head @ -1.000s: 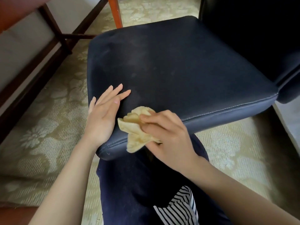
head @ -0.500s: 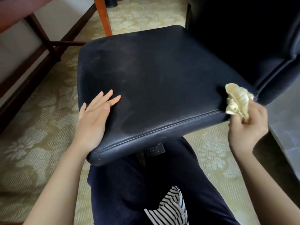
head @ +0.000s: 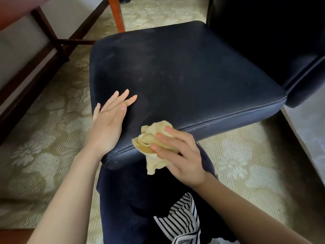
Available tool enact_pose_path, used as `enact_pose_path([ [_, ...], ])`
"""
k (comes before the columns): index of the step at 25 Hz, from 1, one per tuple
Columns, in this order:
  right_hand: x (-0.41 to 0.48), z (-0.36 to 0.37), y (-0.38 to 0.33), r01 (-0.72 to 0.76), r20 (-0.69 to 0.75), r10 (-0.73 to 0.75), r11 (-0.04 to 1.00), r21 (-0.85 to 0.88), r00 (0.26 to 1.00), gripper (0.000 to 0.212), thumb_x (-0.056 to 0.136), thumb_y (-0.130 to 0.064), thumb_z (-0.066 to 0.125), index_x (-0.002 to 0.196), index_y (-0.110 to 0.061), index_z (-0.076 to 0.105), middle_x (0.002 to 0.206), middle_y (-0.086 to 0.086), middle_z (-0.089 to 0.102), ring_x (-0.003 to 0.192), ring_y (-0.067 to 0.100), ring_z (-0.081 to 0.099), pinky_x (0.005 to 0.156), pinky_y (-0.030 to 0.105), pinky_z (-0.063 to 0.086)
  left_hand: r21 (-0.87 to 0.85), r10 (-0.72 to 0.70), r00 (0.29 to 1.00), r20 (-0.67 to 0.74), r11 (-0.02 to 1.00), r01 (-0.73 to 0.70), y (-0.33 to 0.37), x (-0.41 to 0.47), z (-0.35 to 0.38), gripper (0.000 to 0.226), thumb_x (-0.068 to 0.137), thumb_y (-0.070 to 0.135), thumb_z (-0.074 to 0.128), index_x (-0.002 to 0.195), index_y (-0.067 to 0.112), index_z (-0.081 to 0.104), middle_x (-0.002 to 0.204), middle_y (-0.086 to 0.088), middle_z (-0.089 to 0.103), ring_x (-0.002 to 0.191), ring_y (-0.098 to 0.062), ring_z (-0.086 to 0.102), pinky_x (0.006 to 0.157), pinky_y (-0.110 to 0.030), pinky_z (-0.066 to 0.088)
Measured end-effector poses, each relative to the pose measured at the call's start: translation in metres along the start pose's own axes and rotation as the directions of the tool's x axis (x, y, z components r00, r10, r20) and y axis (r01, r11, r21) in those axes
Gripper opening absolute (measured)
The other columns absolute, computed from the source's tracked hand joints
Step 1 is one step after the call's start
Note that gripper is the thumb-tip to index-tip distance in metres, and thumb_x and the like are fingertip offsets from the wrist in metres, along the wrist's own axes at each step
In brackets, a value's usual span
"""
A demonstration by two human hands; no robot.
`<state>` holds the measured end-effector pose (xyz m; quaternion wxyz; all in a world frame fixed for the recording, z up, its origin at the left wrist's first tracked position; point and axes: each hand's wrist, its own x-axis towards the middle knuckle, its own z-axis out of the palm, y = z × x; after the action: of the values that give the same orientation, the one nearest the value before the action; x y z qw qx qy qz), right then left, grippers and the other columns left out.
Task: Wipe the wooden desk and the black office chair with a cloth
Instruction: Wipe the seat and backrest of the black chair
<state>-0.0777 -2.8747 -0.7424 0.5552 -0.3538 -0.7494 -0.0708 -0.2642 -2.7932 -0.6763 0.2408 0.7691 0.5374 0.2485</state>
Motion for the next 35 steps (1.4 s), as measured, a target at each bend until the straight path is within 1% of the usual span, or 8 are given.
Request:
enact_pose_path([
  [4,-0.013,-0.037,0.037,0.238,0.137,-0.216,0.955,-0.175,0.967,0.030,0.089,-0.010,0.065,0.118,-0.014,0.061,0.124,0.002,0.056,0.121,0.022,0.049,0.090,0.037,0.049,-0.017,0.019,1.000,-0.022,1.000,-0.019,-0.004,0.000,0.000,0.041,0.097,0.039,0.012,0.123,0.059,0.037,0.141,0.036,0.025,0.138,0.013,0.010,0.119,-0.040,-0.001],
  [11,-0.048,-0.102,0.080,0.101,0.086,-0.072,0.904,-0.416,0.994,0.018,0.095,-0.008,0.054,0.112,-0.010,0.060,0.121,0.013,0.052,0.114,0.033,0.052,0.103,0.035,0.043,-0.126,0.028,0.997,-0.076,0.991,-0.038,-0.002,0.004,0.000,0.039,0.097,0.035,0.019,0.115,0.057,0.046,0.134,0.038,0.034,0.138,0.008,0.020,0.118,-0.045,0.009],
  [15,-0.056,-0.120,0.090,-0.244,-0.208,0.161,0.839,-0.486,0.965,0.026,0.081,0.006,0.065,0.105,-0.003,0.064,0.123,0.019,0.055,0.109,0.043,0.053,0.096,0.047,0.045,-0.159,0.026,0.996,-0.084,0.987,-0.039,-0.003,0.005,0.000,0.040,0.097,0.034,0.020,0.114,0.056,0.048,0.134,0.037,0.036,0.137,0.009,0.022,0.118,-0.045,0.010],
  [19,-0.046,-0.101,0.069,-0.638,-0.523,0.433,0.703,-0.313,0.734,0.037,0.074,0.022,0.058,0.106,0.004,0.066,0.127,0.013,0.052,0.117,0.036,0.051,0.095,0.039,0.045,-0.175,0.018,0.996,-0.082,0.984,-0.032,-0.006,0.008,-0.001,0.042,0.097,0.035,0.017,0.113,0.056,0.049,0.134,0.037,0.038,0.136,0.011,0.022,0.119,-0.043,0.009],
  [23,-0.021,-0.069,0.036,-0.323,-0.272,0.248,0.904,-0.280,0.930,0.029,0.076,0.008,0.056,0.101,-0.003,0.067,0.120,0.011,0.054,0.108,0.034,0.049,0.094,0.042,0.043,-0.134,0.023,0.999,-0.044,0.991,-0.029,-0.011,0.014,-0.003,0.045,0.096,0.038,0.011,0.114,0.057,0.047,0.138,0.036,0.036,0.137,0.012,0.019,0.119,-0.039,0.005],
  [25,-0.002,-0.043,0.017,-0.118,-0.042,0.116,0.992,-0.050,0.992,0.032,0.074,0.012,0.065,0.100,-0.006,0.069,0.117,0.009,0.054,0.118,0.025,0.047,0.099,0.036,0.040,-0.134,0.021,1.000,-0.020,0.991,-0.024,-0.014,0.017,-0.005,0.047,0.095,0.036,0.010,0.116,0.056,0.047,0.141,0.033,0.035,0.137,0.014,0.017,0.119,-0.035,0.002],
  [27,0.012,-0.015,-0.001,-0.024,0.140,0.004,0.990,0.142,0.990,0.025,0.073,0.011,0.068,0.097,0.002,0.071,0.115,0.009,0.063,0.125,0.015,0.044,0.101,0.031,0.040,-0.141,0.022,1.000,0.009,0.990,-0.020,-0.017,0.021,-0.007,0.048,0.095,0.034,0.009,0.116,0.053,0.048,0.142,0.031,0.034,0.137,0.014,0.015,0.119,-0.033,-0.001],
  [35,0.057,0.054,-0.041,0.304,0.503,-0.263,0.953,0.001,0.823,0.016,0.089,-0.005,0.059,0.086,-0.009,0.074,0.110,0.003,0.069,0.116,0.026,0.058,0.094,0.033,0.046,-0.234,-0.007,0.999,0.054,0.972,0.019,-0.029,0.035,-0.024,0.052,0.105,0.019,0.007,0.121,0.042,0.051,0.146,0.019,0.039,0.137,0.011,0.017,0.114,-0.022,-0.003],
])
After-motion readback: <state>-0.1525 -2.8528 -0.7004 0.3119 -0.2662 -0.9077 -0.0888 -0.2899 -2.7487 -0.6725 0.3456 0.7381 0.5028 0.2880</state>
